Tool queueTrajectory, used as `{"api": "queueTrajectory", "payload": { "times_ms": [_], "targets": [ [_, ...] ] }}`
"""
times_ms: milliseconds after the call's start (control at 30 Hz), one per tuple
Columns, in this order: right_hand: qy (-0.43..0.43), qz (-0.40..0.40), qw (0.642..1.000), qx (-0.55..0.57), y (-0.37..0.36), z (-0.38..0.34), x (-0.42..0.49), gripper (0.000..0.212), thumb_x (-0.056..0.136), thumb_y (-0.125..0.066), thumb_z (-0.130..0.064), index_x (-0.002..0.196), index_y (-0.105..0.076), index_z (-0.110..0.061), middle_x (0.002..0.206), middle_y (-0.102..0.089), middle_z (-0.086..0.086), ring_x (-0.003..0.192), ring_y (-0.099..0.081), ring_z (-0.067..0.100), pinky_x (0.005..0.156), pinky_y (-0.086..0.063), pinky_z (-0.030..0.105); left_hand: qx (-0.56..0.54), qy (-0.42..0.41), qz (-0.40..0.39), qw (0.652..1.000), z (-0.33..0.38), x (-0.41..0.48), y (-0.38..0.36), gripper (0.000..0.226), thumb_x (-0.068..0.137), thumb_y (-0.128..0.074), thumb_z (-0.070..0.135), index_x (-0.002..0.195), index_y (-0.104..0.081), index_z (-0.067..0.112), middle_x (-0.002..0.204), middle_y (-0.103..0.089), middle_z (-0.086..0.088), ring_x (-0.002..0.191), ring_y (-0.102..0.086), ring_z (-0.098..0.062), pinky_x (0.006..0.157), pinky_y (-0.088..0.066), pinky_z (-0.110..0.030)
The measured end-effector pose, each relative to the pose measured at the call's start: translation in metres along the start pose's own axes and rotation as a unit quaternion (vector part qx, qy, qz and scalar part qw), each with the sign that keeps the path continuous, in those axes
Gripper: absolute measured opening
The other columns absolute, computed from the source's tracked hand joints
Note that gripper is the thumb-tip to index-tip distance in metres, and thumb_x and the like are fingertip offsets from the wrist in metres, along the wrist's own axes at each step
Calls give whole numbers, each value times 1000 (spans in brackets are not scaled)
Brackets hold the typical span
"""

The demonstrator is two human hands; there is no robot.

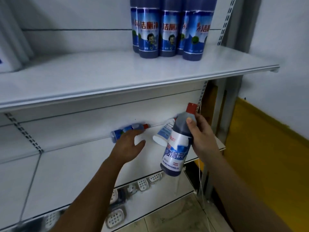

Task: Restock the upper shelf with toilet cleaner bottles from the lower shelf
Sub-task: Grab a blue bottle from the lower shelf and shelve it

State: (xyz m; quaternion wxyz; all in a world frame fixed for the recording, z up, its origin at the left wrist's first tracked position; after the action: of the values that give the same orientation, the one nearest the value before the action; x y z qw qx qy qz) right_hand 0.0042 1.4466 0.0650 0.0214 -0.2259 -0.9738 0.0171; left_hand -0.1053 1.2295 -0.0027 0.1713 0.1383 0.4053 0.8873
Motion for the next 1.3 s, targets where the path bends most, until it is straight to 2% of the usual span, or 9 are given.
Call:
{"api": "queueTrajectory", "payload": {
  "times_ms": [167, 300, 567, 700, 867, 1000, 1067, 1167, 1300],
  "targets": [
    [-33, 37, 999, -17, -16, 37, 43, 11, 98, -43, -48, 107, -48, -45, 117, -57, -8, 106, -61, 17, 93, -53, 42, 55, 46, -29, 997, -58, 50, -26, 42, 93, -61, 33, 130, -57, 14, 128, -59, -12, 113, -57, -30, 96, -48, -42],
    [-45, 24, 998, -21, -17, 62, 74, 30, 97, -39, -56, 125, -41, -44, 139, -50, 1, 119, -57, 26, 101, -49, 52, 130, 113, -31, 985, -101, 95, -38, 45, 91, -58, 39, 130, -55, 16, 130, -57, -9, 114, -56, -32, 96, -48, -43],
    [-14, 23, 999, -28, -9, 98, 118, 17, 97, -50, -39, 113, -45, -40, 113, -55, -9, 100, -59, 11, 82, -52, 32, 333, 146, -96, 927, -139, 147, -67, 83, 76, -59, 73, 141, -41, 24, 132, -46, -11, 120, -45, -30, 99, -41, -43],
    [-45, 4, 997, -69, -11, 101, 128, 48, 84, -74, -20, 118, -42, -32, 111, -60, 1, 100, -66, 27, 87, -57, 50, 165, 198, -111, 960, -137, 141, -79, 78, 78, -67, 63, 133, -44, 13, 122, -57, -10, 109, -57, -28, 92, -49, -37],
    [-74, -23, 992, -101, -22, 92, 124, 63, 83, -74, -30, 135, -39, -25, 115, -61, 6, 99, -67, 27, 90, -55, 53, -72, 174, -86, 978, -110, 119, -71, 61, 78, -77, 44, 117, -40, 15, 104, -62, -5, 89, -63, -20, 75, -55, -33],
    [-83, -15, 996, -7, -30, 75, 105, 51, 79, -77, -30, 123, -51, -26, 113, -68, 6, 95, -71, 27, 85, -58, 50, -281, 171, -77, 941, -67, 87, -58, 66, 63, -80, 48, 115, -53, 18, 100, -70, -8, 86, -71, -23, 76, -60, -39],
    [-80, -21, 997, 13, -33, 63, 93, 61, 70, -81, -41, 122, -56, -21, 112, -70, 9, 96, -72, 30, 88, -56, 55, -344, 177, -70, 919, -47, 70, -51, 49, 75, -78, 42, 113, -59, 17, 97, -73, -10, 84, -73, -25, 79, -60, -42],
    [-86, -32, 994, 54, -34, 48, 73, 72, 65, -79, -47, 128, -55, -21, 116, -69, 12, 98, -71, 30, 85, -58, 50, -392, 183, -75, 899, -19, 43, -38, 32, 87, -69, 35, 109, -62, 15, 92, -75, -11, 81, -73, -27, 72, -59, -36],
    [-85, -59, 991, 85, -28, 33, 47, 63, 76, -70, -35, 133, -51, -18, 118, -68, 7, 103, -69, 25, 79, -57, 36, -425, 188, -58, 883, 11, 5, -29, 42, 79, -71, 42, 110, -61, 16, 93, -74, -11, 83, -73, -28, 72, -57, -35]
  ]
}}
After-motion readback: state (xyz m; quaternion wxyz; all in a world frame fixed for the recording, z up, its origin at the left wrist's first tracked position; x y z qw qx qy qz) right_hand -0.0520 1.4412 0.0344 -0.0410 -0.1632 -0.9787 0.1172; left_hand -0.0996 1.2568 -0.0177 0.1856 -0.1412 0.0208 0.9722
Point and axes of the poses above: each hand's wrist, its own x-axis towards the middle knuckle, its own y-axis out of the back of the hand, z = x × y, the point moved 3 cm from there along x, towards the middle knuckle
